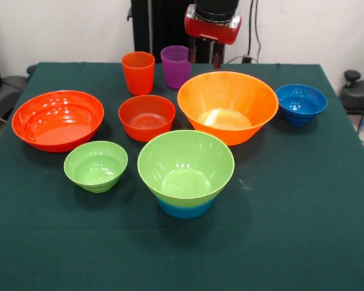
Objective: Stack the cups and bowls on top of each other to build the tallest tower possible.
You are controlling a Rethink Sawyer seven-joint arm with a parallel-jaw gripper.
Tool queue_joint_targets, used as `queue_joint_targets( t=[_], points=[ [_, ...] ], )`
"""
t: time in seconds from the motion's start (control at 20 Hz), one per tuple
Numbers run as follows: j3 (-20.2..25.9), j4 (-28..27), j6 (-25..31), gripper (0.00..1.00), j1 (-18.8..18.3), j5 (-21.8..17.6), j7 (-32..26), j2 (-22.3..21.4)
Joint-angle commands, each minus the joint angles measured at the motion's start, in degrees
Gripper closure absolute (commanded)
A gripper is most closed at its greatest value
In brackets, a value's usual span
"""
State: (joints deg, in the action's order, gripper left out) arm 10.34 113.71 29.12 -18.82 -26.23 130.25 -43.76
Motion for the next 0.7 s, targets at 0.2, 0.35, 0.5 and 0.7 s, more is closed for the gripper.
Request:
queue_joint_targets(
  t=[0.2,0.35,0.5,0.7],
  points=[
    [0.8,2.04,-6.13,0.0,-0.12,-5.51,-1.31,-0.14],
    [0.71,2.15,-5.62,0.0,0.25,-5.1,-1.12,-0.75],
    [0.59,2.3,-5.94,0.0,0.25,-5.1,-1.11,-0.64],
    [-0.27,2.88,-7.49,0.0,1.86,-4.73,1.34,-0.44]
  ],
)
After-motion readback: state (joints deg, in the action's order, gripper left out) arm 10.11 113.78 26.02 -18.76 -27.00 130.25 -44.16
